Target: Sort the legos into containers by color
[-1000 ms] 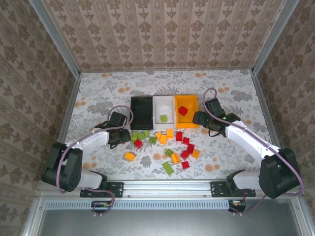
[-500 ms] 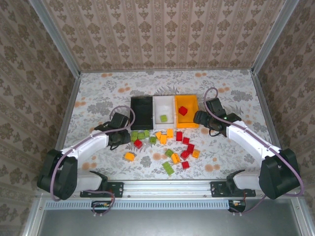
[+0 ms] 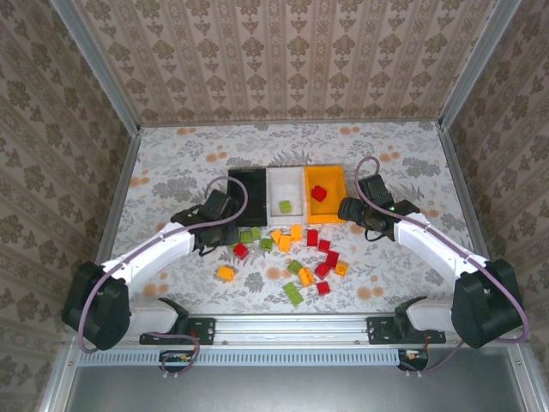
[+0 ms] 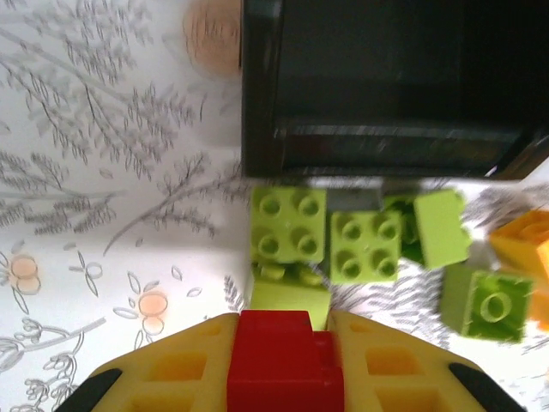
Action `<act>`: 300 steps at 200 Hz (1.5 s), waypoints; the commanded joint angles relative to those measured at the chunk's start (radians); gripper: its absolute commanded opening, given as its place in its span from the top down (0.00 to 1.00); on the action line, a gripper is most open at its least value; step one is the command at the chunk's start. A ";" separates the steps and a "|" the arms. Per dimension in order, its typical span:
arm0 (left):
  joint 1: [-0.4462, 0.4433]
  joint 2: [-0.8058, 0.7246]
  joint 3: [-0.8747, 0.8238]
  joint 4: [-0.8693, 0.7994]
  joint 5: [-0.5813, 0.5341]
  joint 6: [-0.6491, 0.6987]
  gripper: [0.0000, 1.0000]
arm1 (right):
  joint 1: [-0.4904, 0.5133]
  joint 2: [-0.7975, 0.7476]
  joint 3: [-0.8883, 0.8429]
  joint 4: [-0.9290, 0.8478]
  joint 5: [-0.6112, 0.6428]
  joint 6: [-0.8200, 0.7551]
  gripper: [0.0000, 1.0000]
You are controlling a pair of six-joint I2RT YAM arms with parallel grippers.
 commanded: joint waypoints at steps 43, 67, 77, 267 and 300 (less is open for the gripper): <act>-0.079 -0.090 -0.001 -0.088 -0.008 -0.061 0.82 | -0.007 -0.041 -0.023 0.008 -0.007 0.014 0.22; -0.165 -0.036 0.121 -0.094 -0.026 -0.047 0.82 | -0.008 -0.050 -0.033 0.009 0.005 0.022 0.22; -0.200 0.010 0.177 -0.077 -0.028 -0.036 0.82 | -0.008 -0.054 -0.038 0.010 0.009 0.025 0.22; -0.256 0.932 1.336 -0.057 0.134 0.145 0.33 | -0.051 -0.165 -0.087 -0.057 0.012 0.019 0.21; -0.260 0.772 1.204 0.004 0.138 0.148 0.20 | -0.051 -0.164 -0.086 -0.069 -0.041 0.001 0.21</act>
